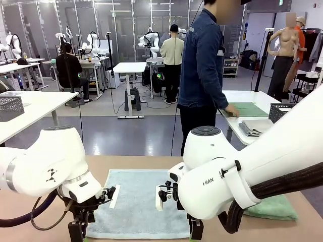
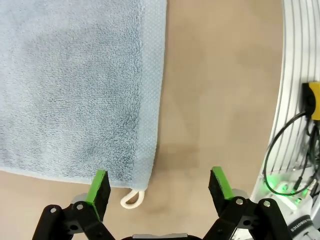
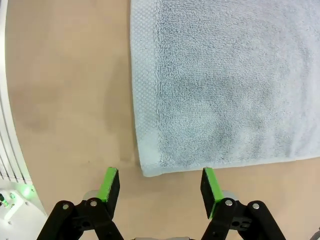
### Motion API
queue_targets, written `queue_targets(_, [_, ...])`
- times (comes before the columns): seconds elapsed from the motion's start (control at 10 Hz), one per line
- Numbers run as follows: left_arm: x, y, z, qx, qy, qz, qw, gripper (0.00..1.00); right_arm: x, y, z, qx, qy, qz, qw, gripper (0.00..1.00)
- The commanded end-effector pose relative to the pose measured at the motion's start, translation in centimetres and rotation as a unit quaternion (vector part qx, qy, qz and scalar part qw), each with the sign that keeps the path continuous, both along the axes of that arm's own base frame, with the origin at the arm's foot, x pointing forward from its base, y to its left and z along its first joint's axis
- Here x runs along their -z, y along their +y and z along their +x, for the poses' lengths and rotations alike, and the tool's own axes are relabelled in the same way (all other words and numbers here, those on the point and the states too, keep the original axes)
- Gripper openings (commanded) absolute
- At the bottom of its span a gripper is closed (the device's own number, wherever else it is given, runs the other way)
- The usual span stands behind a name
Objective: Fold the towels and place them in the basket.
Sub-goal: When a person lays out a Towel with hook on the table, fold it in half twice.
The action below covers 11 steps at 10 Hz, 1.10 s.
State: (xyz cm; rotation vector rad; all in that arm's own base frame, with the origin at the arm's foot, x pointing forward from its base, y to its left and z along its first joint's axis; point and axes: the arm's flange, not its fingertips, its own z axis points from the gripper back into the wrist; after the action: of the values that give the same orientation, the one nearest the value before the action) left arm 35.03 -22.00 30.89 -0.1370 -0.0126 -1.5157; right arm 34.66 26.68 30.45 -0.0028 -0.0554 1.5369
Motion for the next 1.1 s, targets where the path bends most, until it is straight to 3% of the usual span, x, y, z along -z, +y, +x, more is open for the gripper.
queue_targets(0.0, [1.0, -0.2, 0.2, -0.008, -0.021, 0.013, 1.000, 1.00, 0.7, 0.8, 0.4, 0.011, -0.015, -0.008, 1.000, 0.82])
queue_targets(0.3, [1.4, 0.0, 0.6, -0.013, -0.018, 0.016, 1.000, 1.00, 1.6, 1.5, 0.5, 0.011, -0.010, -0.015, 1.000, 0.82])
queue_targets(0.4, [1.5, -0.1, 0.7, -0.013, -0.015, 0.018, 1.000, 0.90, 1.8, 1.5, 0.5, 0.015, -0.008, -0.016, 1.000, 0.82])
queue_targets(0.5, [1.6, -0.2, 0.7, -0.009, -0.010, 0.023, 1.000, 0.70, 2.0, 1.4, 0.6, 0.017, -0.003, -0.017, 1.000, 0.82])
queue_targets(0.6, [1.6, -0.2, 0.7, -0.007, -0.008, 0.025, 1.000, 0.35, 2.1, 1.4, 0.7, 0.019, -0.003, -0.018, 1.000, 0.82])
queue_targets(0.7, [1.6, -0.2, 0.8, -0.007, -0.006, 0.026, 1.000, 0.10, 2.2, 1.5, 0.9, 0.020, 0.000, -0.015, 1.000, 0.73])
queue_targets(0.8, [1.5, -0.2, 0.9, -0.006, -0.002, 0.026, 1.000, 0.00, 2.3, 1.6, 1.0, 0.020, 0.001, -0.017, 1.000, 0.44])
queue_targets(0.9, [1.4, -0.4, 1.0, -0.004, -0.003, 0.026, 1.000, 0.12, 2.4, 1.5, 1.0, 0.021, 0.003, -0.017, 1.000, 0.14])
queue_targets(1.0, [1.3, -0.5, 1.0, -0.004, -0.004, 0.028, 1.000, 0.00, 2.3, 1.4, 1.0, 0.022, 0.003, -0.016, 1.000, 0.00])
